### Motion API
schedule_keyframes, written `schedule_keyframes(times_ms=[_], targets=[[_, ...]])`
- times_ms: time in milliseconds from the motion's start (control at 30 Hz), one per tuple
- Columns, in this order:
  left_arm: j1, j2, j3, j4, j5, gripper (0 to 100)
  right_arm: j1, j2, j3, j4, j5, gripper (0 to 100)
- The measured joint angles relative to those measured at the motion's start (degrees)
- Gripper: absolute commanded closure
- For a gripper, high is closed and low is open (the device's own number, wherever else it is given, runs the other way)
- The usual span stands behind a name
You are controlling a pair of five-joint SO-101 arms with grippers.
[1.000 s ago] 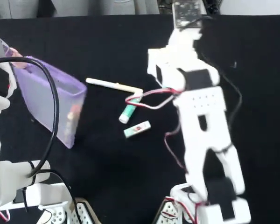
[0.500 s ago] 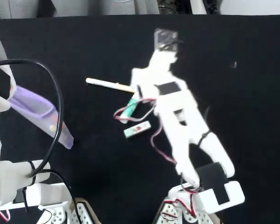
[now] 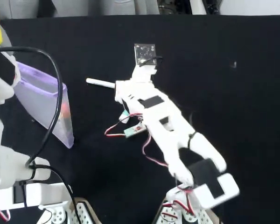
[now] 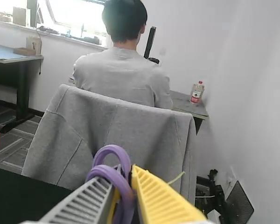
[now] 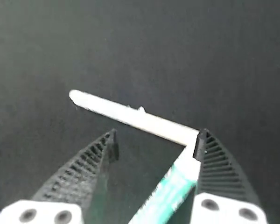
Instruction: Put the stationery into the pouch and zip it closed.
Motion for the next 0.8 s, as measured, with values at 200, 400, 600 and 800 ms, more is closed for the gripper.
schedule_keyframes(times_ms=[200, 400, 600, 800], targets=[[0.0, 0.0, 0.3, 0.0, 0.7, 97, 0.0, 12.0, -12.4, 12.1, -2.5, 73.7], [0.0, 0.0, 0.3, 0.0, 0.9, 97, 0.9, 24.1, -27.3, 23.4, -5.4, 73.7], [0.0, 0.0, 0.3, 0.0, 0.9, 97, 2.9, 27.3, -34.6, 33.3, -6.8, 73.7], [0.0, 0.0, 0.3, 0.0, 0.9, 97, 2.9, 29.2, -37.4, 36.9, -6.6, 76.4]])
